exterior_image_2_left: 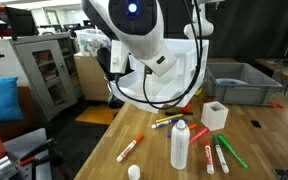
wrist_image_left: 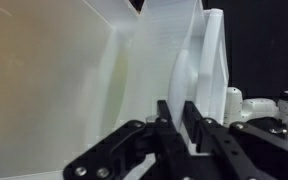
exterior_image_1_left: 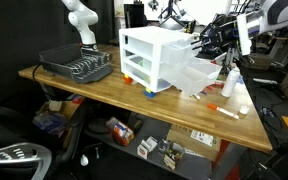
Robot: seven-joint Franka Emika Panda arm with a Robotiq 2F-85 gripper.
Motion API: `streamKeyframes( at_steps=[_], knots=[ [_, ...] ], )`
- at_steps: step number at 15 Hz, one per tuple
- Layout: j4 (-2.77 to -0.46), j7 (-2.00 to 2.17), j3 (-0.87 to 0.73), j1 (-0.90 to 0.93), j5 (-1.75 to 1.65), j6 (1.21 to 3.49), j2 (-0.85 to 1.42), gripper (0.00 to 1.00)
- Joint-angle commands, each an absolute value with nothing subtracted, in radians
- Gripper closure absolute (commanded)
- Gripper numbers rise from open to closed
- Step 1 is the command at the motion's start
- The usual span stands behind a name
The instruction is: Open the topmost drawer
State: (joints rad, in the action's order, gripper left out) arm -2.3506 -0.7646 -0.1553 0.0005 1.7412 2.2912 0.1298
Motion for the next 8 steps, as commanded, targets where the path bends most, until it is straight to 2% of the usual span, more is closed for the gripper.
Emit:
streamKeyframes(
  at_steps=[1,8],
  knots=[
    [-2.373,-0.728,-0.134,-0.021,1.662,2.299,0.115,0.95],
    [-2.388,-0.657,-0.133,-0.025,1.560,2.292,0.071,0.95]
  ],
)
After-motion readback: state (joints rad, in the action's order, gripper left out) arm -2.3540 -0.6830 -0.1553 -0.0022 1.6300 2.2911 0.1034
